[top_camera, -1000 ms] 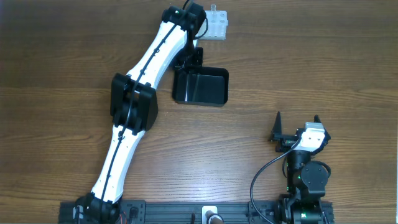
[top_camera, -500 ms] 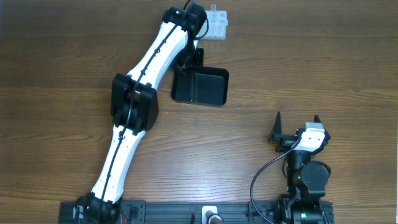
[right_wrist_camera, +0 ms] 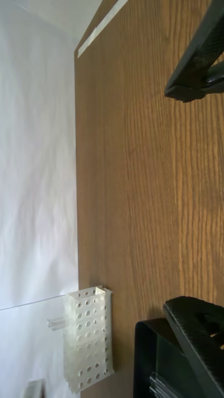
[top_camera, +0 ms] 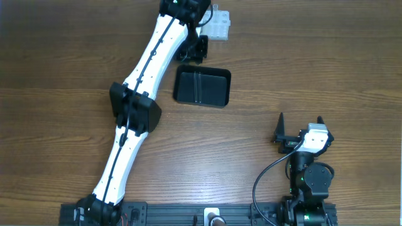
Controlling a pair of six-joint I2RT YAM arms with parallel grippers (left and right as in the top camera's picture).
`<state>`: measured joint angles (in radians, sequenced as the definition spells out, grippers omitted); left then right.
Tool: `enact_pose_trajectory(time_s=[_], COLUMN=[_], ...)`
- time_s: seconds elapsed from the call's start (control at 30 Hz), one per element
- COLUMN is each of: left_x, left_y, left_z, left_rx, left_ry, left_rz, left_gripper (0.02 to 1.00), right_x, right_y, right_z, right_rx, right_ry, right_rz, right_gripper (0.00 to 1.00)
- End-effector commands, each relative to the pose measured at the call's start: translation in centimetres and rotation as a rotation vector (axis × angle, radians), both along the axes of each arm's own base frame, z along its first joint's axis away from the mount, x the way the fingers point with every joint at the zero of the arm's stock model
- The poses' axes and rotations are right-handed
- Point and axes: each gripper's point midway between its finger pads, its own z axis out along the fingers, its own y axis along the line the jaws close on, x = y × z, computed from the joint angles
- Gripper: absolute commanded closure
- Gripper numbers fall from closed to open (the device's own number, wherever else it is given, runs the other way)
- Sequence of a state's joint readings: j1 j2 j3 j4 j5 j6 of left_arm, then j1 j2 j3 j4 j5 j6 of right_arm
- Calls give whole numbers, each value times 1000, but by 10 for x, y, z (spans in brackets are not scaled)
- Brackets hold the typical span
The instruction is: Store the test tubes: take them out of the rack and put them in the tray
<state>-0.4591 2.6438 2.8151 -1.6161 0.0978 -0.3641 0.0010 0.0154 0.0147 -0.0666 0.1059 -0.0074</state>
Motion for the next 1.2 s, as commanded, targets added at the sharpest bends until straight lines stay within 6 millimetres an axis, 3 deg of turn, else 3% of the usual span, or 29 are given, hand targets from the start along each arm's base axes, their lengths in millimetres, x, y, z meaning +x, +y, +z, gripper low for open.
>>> enact_pose_trajectory(time_s=[0.03,0.17,0.3,0.43,0.57,0.67,0.97,1.2], left_x=[6,5,4,8,7,6,-12,-31], left_y=[1,13,32,48,54,59,69,77], left_z=[52,71,94,132,177,197,222,227], left_rx=[-53,-60,-54,-51,-88,-89,-112,-145], left_ry=[-113,-131,-163,-271,-391,-453,-527,-595], left_rz=[17,37,69,98,110,122,130,134], left_gripper=[634,619,518,384,343,323,180,23], right_x=[0,0,0,0,0,0,0,0], right_y=[3,3,3,3,3,3,3,3], right_z=[-2,-2,-2,-2,-2,-2,-2,-2], right_rx=[0,0,0,1,0,0,0,1], right_ry=[-1,-1,-1,-1,-1,-1,-1,-1], right_rz=[15,15,16,15,15,15,15,15], right_gripper=[7,7,9,7,7,9,9,7])
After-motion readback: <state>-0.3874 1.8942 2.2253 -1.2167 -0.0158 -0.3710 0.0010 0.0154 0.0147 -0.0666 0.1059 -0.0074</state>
